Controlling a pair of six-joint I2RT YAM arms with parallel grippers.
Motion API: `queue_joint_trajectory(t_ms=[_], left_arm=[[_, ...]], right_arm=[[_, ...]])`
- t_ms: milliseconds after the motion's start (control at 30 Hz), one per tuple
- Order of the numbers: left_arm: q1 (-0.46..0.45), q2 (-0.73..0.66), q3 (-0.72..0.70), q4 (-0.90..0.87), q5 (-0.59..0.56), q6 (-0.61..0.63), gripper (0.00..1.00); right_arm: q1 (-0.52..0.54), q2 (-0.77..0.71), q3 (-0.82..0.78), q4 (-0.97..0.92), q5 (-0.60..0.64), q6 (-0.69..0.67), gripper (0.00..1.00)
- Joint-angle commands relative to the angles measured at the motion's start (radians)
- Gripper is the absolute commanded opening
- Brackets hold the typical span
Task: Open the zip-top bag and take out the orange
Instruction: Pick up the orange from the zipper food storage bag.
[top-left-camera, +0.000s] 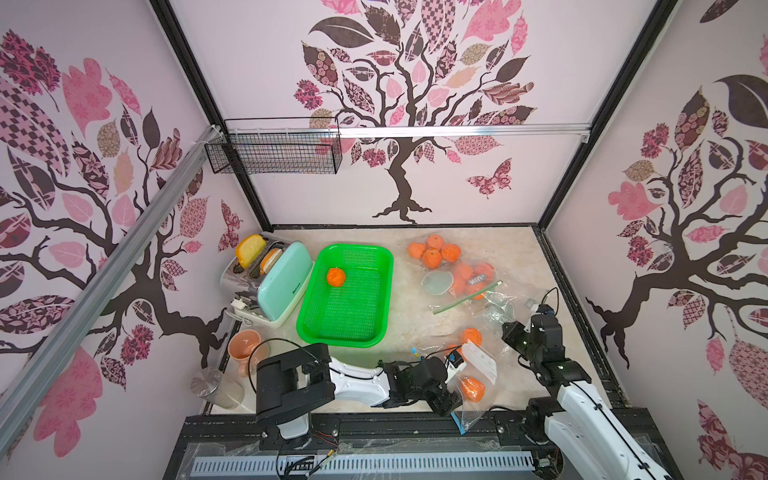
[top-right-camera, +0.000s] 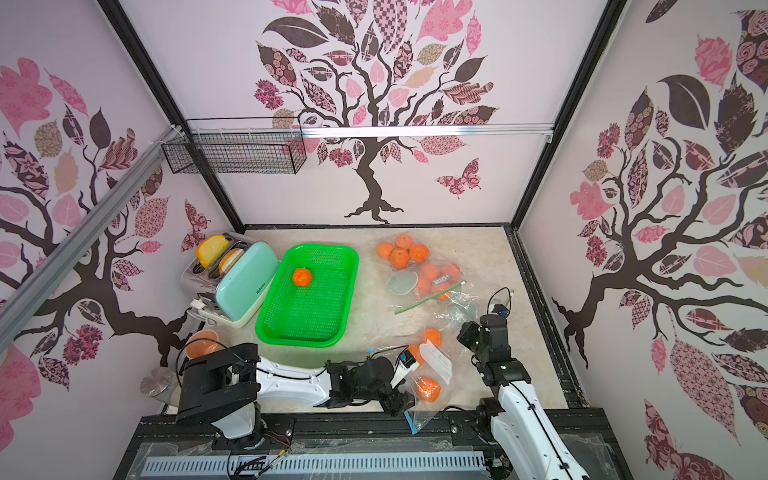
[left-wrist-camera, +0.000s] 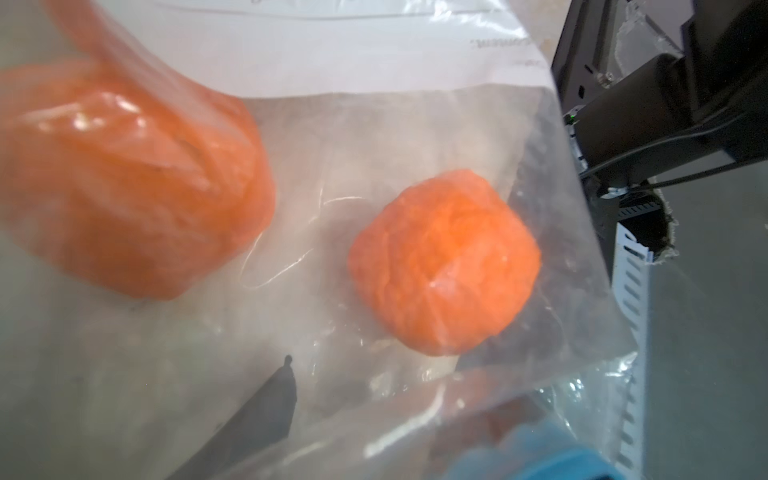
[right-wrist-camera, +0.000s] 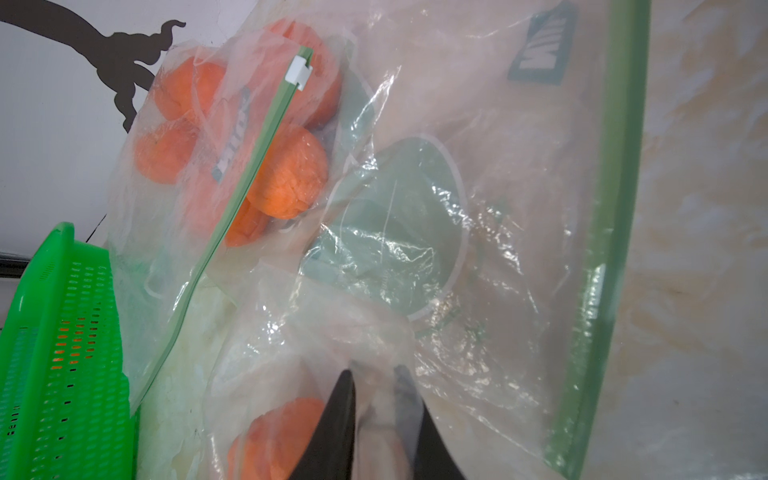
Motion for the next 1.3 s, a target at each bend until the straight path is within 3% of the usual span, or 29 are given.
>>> queue_joint_trajectory(t_ms=[0, 400, 567, 1267], left_arm=[[-0.019, -0.014, 0.024, 0.075, -0.017, 0.104, 0.76], [-0.027, 0.098, 0.121, 0.107, -0.006, 0.218, 0.83], [-0.028, 0.158, 0.19, 0.081, 0.01, 0.21, 0.83], [-0.026, 0.333, 0.382, 0.013, -0.111, 0.151, 0.83]], right_arm=[[-0.003, 0.003, -0.012, -0.022, 0.018, 0.037, 0.21], [-0.003, 0.075, -0.047, 0.034, -0.025, 0.102, 0.21], [-0.003, 0.076, -0.06, 0.047, -0.035, 0.121, 0.21], [0.0, 0.087, -0.105, 0.064, -0.071, 0.135, 0.21]])
